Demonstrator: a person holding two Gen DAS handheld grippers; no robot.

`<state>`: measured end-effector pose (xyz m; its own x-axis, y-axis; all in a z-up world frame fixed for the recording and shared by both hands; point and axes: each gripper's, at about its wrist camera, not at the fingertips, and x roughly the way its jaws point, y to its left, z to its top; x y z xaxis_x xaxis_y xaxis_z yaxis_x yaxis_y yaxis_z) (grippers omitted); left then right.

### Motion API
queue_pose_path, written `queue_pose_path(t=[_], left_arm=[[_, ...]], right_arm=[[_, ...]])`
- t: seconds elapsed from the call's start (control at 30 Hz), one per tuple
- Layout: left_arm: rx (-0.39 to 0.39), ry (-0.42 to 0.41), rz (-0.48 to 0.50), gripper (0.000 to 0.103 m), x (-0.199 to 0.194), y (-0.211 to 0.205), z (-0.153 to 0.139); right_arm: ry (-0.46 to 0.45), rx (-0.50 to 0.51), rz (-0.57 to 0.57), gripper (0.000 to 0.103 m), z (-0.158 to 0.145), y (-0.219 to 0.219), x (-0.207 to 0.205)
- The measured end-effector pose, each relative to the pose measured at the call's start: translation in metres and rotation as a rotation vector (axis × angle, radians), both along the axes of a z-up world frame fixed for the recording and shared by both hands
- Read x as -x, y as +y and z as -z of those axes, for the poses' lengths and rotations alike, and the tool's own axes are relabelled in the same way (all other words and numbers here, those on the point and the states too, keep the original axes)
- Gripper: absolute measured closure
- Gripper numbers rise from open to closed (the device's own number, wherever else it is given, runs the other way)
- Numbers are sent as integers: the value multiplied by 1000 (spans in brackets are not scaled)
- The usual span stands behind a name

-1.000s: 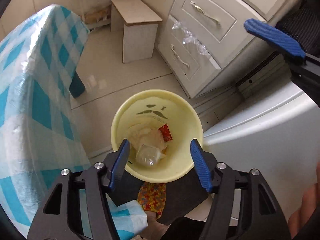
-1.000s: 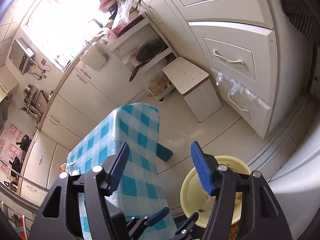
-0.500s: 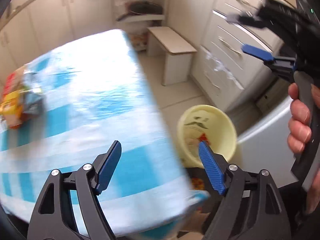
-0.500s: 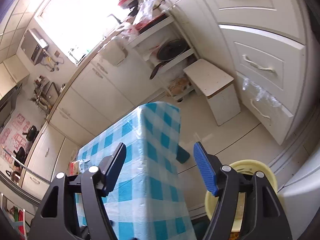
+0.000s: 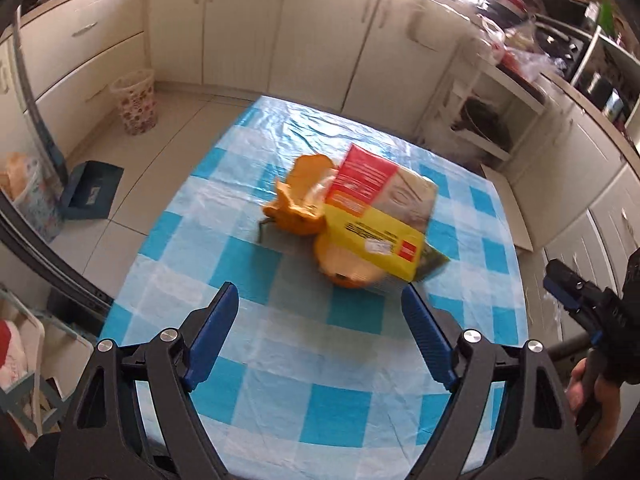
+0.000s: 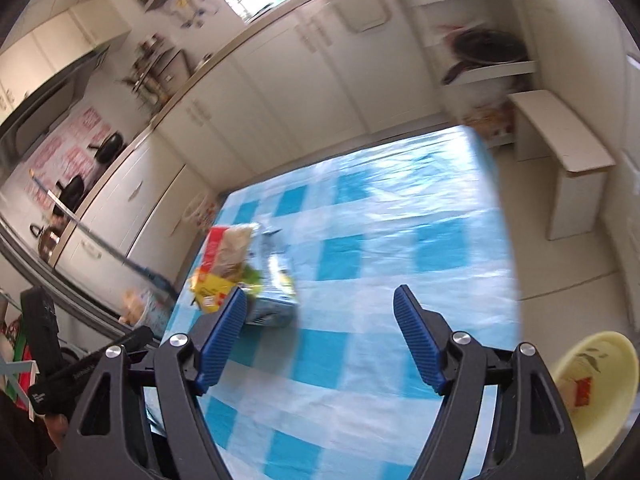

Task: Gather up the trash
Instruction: 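Move both tools back over the table toward the orange peels and carton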

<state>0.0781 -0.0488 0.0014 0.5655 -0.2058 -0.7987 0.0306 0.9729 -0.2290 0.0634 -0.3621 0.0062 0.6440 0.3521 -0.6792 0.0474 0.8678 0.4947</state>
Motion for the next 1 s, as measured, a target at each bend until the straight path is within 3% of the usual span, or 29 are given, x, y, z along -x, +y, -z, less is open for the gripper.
queue_pose_path(t=[0.17,0.47,0.5,0.57,0.6,0.67,0.77,1.0], left_arm=[[128,71,-85,21,-6,39,18],[155,117,-96,20,-15,69,30],[162,127,-97,20,-16,72,31],[171,145,-101,20,-18,74,34],[171,149,-103,20,-18,74,35],[163,153,-106,20,-18,73,37],[148,159,-107,20,-18,71,39],[79,160,-96,20,-18,58,44]], right_arm=[[49,-71,-57,29,24,44,-56],[90,-282,-31,30,55,58,-99],[85,-315,-32,33,56,57,-100],[93,-374,-53,56,59,58,-102],[99,-402,-75,62,60,60,-102],[91,-418,-127,87,54,65,-101],[22,-460,-178,94,30,63,-89],[-158,-501,-176,96,-29,21,-43]])
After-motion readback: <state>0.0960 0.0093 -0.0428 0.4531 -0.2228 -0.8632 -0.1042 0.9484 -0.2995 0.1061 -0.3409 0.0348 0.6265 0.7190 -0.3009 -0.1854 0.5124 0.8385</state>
